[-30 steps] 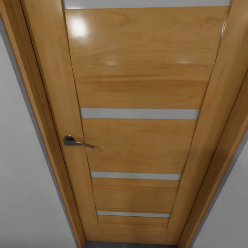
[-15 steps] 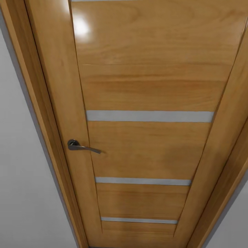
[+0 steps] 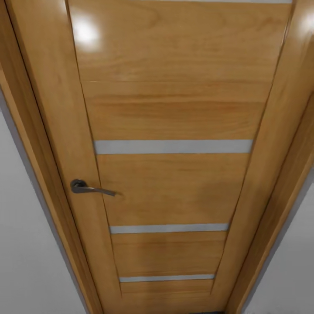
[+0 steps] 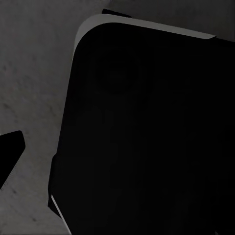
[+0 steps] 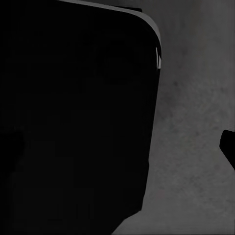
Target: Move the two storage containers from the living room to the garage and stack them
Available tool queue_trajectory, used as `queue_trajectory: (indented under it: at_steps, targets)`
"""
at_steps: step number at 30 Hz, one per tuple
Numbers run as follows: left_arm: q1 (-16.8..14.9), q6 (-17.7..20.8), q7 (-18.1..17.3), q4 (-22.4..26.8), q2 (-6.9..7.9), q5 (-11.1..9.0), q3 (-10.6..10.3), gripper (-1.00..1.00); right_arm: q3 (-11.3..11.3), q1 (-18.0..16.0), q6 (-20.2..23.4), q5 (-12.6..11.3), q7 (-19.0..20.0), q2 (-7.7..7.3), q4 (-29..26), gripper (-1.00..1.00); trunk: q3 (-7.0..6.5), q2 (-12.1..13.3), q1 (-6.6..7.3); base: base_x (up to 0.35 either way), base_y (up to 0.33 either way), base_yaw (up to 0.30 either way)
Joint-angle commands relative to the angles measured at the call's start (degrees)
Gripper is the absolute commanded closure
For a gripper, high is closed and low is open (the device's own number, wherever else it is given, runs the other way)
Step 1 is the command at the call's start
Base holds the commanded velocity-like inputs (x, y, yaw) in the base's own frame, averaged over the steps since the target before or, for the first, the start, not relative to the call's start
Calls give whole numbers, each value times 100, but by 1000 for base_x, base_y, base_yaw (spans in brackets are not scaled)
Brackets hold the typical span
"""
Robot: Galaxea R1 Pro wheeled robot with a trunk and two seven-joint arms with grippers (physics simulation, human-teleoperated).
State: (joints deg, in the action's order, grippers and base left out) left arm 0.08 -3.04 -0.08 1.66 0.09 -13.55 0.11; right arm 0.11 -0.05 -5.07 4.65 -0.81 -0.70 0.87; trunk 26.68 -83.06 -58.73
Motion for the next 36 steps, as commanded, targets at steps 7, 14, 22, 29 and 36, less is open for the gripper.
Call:
queue_trajectory:
  at_steps: [7,14,22,29,36]
  targets:
    - [1,-12,-1,1,0,-33,-2,-100,-1,-4,-14,56,-23,1,9,-100,4,-2,0,0,0,-138]
    - [1,-12,-1,3,0,-33,-2,-100,25,-4,-3,64,-50,0,9,-100,4,-2,0,0,0,-10]
    - [1,-12,-1,1,4,-33,-2,-100,28,-4,-3,85,-35,2,9,-100,4,-2,0,0,0,0]
    - [1,-12,6,4,-13,-33,9,-100,29,-4,16,80,-46,-23,7,-100,4,-2,0,0,0,0]
    - [1,-12,16,1,-17,-61,20,-100,24,-4,158,132,4,-27,-776,-100,4,-2,0,0,0,0]
